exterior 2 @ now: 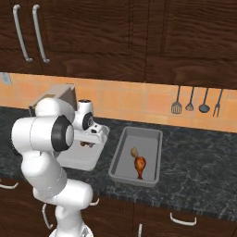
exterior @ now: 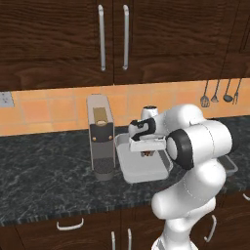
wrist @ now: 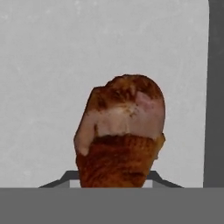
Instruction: Place one sweet potato and one chicken drumstick in each tupperware on the nearby counter, to pack two identical lunches.
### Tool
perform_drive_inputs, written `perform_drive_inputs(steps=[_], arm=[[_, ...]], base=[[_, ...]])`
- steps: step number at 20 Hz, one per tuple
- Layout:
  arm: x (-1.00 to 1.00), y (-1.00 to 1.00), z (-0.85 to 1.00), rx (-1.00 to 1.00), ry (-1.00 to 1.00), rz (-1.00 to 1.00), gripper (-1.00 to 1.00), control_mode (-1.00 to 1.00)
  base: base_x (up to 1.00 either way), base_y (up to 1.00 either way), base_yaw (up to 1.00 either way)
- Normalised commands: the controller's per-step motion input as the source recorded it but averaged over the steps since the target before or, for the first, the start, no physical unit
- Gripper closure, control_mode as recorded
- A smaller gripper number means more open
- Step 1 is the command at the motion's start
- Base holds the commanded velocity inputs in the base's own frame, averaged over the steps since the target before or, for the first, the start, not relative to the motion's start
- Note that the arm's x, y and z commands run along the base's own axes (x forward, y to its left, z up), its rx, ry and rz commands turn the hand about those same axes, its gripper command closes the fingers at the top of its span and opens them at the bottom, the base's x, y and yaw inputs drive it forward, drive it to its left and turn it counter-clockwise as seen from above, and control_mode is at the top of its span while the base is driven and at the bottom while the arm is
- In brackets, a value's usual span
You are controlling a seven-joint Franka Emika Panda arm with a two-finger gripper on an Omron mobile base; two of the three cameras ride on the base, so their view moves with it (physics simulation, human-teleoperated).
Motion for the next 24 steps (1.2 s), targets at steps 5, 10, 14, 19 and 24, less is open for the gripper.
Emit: perform_drive_inputs(steps=[5,10,14,19,24], arm=[[-0.01,0.06,-0.04,0.00,0.00,0.00,1.00,-1.00],[0.00,0.00,0.00,0.00,0.00,0.00,-1.00,-1.00],[0.00,0.00,0.00,0.00,-0.04,0.00,-1.00,-1.00],[0.00,0.00,0.02,0.00,-0.06,0.01,-1.00,-1.00],[-0.74,0.00,0.63,0.00,-0.13,0.08,-1.00,-1.00]], base=[[0.00,0.00,0.00],[0.00,0.00,0.00],[0.00,0.00,0.00],[0.00,0.00,0.00],[0.00,0.00,0.00]])
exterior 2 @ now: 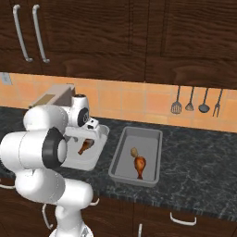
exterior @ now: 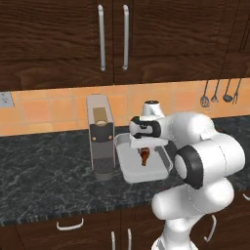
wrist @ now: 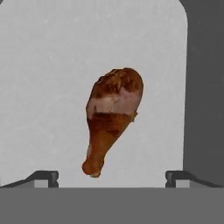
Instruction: Place one sweet potato and one chicken drumstick in each tupperware on the nearby counter, to pack two identical lunches.
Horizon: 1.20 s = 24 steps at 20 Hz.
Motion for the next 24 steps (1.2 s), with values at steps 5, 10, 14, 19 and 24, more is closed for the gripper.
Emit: perform_drive_inputs(steps=[5,10,14,19,24], arm=[[-1.00,0.00,0.74,0.00,-0.20,0.07,-1.00,-1.00],[-1.00,0.00,0.50,0.00,-0.12,0.07,-1.00,-1.00],[-1.00,0.00,0.52,0.00,-0.07,0.04,-1.00,-1.00],[-0.91,-0.08,0.90,0.02,0.00,0.02,-1.00,-1.00],[-0.63,-0.34,0.97,0.00,0.00,0.01,-1.00,-1.00]], base=[[0.00,0.00,0.00],[0.00,0.00,0.00],[0.00,0.00,0.00],[0.00,0.00,0.00],[0.00,0.00,0.00]])
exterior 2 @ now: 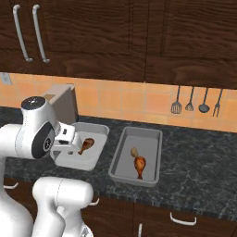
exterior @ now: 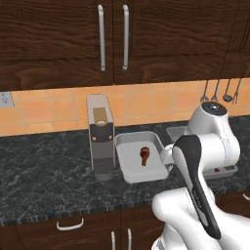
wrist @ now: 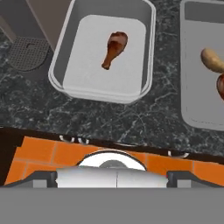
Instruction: Place one sweet potato and one chicken drumstick in each tupperware on the nearby counter, to pack two identical lunches.
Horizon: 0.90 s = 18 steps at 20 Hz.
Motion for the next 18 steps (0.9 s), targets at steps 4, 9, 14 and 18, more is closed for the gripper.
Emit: perform_drive_inputs(steps=[4,9,14,18], arm=[[-0.63,-0.14,0.47,0.00,-0.09,0.00,-1.00,-1.00],[-0.18,0.00,0.00,0.00,-0.05,0.00,-1.00,-1.00],[0.00,0.00,0.00,0.00,0.00,0.00,-1.00,-1.00],[0.00,0.00,0.00,0.00,0.00,0.00,-1.00,1.00]], base=[[0.00,0.00,0.00],[0.00,0.00,0.00],[0.00,0.00,0.00],[-0.66,-0.11,-0.04]])
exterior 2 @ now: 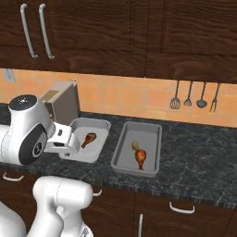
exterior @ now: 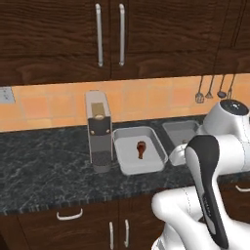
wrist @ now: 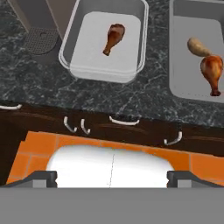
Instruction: Place one sweet potato and one chicken drumstick in each tupperware on the nearby counter, to pack two identical lunches.
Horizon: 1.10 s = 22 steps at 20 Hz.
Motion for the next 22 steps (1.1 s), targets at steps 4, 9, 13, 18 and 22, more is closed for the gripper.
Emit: perform_drive_inputs(steps=[4,9,13,18,22], arm=[[0.00,0.00,0.00,0.00,0.00,0.00,-1.00,1.00],[0.00,0.00,0.00,0.00,0.00,0.00,-1.00,1.00],[0.00,0.00,0.00,0.00,0.00,0.00,-1.00,1.00],[0.00,0.00,0.00,0.00,0.00,0.00,-1.00,1.00],[0.00,0.00,0.00,0.00,0.00,0.00,-1.00,1.00]], base=[[-1.00,-0.29,-0.12],[-0.95,-0.45,-0.28],[-0.29,-0.80,-0.55],[0.01,-1.00,-0.52],[0.00,-1.00,-0.37]])
